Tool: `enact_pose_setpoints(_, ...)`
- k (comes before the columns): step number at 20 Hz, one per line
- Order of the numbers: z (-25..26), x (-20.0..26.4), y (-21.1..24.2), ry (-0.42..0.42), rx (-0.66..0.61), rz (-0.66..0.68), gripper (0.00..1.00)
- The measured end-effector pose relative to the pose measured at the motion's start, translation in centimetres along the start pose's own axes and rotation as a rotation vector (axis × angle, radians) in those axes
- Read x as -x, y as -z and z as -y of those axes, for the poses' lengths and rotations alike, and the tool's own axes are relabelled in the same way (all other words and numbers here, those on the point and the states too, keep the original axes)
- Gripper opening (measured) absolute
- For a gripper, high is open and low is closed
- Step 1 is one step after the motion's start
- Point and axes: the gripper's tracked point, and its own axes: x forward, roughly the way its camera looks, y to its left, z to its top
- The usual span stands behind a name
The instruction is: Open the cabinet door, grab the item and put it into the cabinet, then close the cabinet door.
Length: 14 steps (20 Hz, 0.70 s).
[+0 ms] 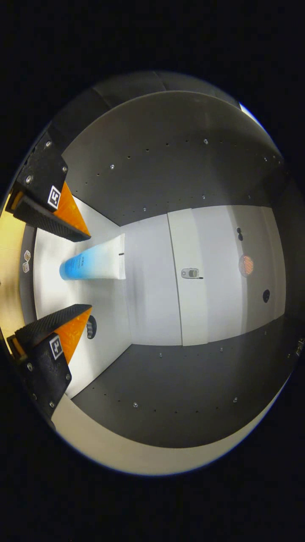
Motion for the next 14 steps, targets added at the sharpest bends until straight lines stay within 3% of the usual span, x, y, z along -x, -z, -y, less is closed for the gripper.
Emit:
enact_pose_setpoints(6, -0.3, 4.1, -0.8, -0.021, 0.039, 0.068, 0.94)
enact_pose_setpoints(14, -0.9, 16.8, -1.9, -0.066, 0.042, 0.208, 0.94)
